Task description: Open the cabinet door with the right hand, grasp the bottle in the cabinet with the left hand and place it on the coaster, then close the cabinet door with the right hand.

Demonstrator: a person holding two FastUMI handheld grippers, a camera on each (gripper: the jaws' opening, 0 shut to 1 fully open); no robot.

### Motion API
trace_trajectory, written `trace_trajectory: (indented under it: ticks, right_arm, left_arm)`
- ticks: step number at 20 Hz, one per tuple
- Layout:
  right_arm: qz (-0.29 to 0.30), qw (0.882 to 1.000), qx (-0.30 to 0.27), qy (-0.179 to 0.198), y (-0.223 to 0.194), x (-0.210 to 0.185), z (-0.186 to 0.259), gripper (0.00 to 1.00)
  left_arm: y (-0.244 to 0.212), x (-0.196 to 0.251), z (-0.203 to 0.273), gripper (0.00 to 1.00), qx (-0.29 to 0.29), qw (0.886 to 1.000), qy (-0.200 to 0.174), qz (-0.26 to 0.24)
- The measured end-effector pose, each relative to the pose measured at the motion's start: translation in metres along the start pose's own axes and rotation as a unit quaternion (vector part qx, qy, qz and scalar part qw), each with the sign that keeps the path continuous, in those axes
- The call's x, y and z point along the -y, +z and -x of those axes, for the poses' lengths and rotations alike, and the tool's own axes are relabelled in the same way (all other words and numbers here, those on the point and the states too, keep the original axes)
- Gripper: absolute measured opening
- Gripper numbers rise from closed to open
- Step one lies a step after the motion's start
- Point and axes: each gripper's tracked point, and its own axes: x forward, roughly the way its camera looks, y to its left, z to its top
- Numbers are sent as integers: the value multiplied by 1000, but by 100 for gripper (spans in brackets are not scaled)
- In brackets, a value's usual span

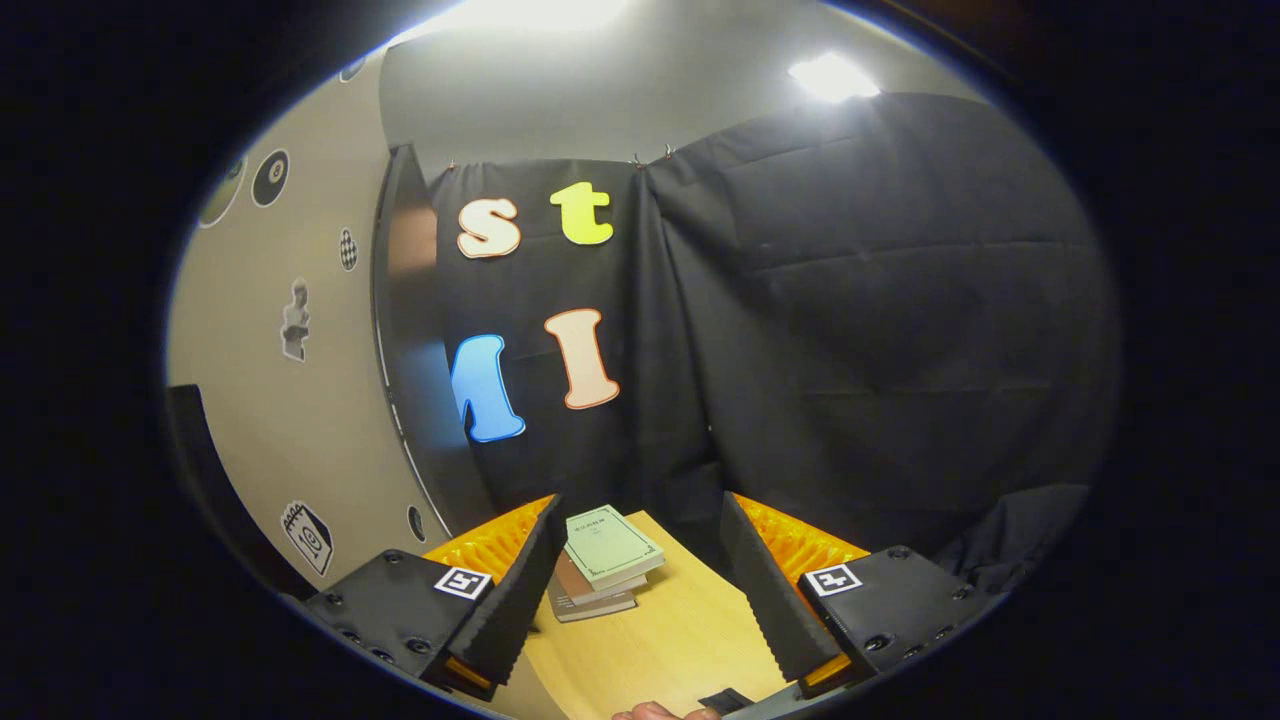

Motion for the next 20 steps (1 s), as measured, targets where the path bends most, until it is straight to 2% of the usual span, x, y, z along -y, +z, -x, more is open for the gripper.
trace_trajectory:
  ticks: [3,4,5,9,11,14,17,18,19,20]
  right_arm:
    - [8,1000,-13,3,-12,-5,1,98]
    - [11,1000,-15,3,-14,-7,1,93]
    - [13,1000,-16,3,-15,-8,1,98]
    - [24,999,-21,5,-19,-11,5,98]
    - [31,999,-23,-1,-23,-7,6,98]
    - [32,999,-37,-4,-33,-6,10,98]
    - [30,999,-45,-8,-42,-4,17,92]
    - [30,998,-47,-11,-44,-3,19,93]
    - [32,998,-48,-12,-46,-2,22,98]
    - [35,998,-49,-15,-47,0,24,98]
  left_arm:
    - [-16,-6,5,77,-4,1000,15,23]
    - [-17,-4,5,74,-2,1000,11,26]
    - [-22,-2,3,74,-3,1000,6,24]
    - [-23,4,-1,82,-11,1000,2,13]
    - [-24,4,-1,74,-18,1000,2,11]
    - [-23,3,1,80,-25,1000,1,5]
    - [-21,4,2,77,-27,1000,-8,0]
    - [-22,4,2,80,-30,999,-11,1]
    - [-23,4,3,77,-32,999,-11,1]
    - [-24,4,3,77,-34,999,-10,1]
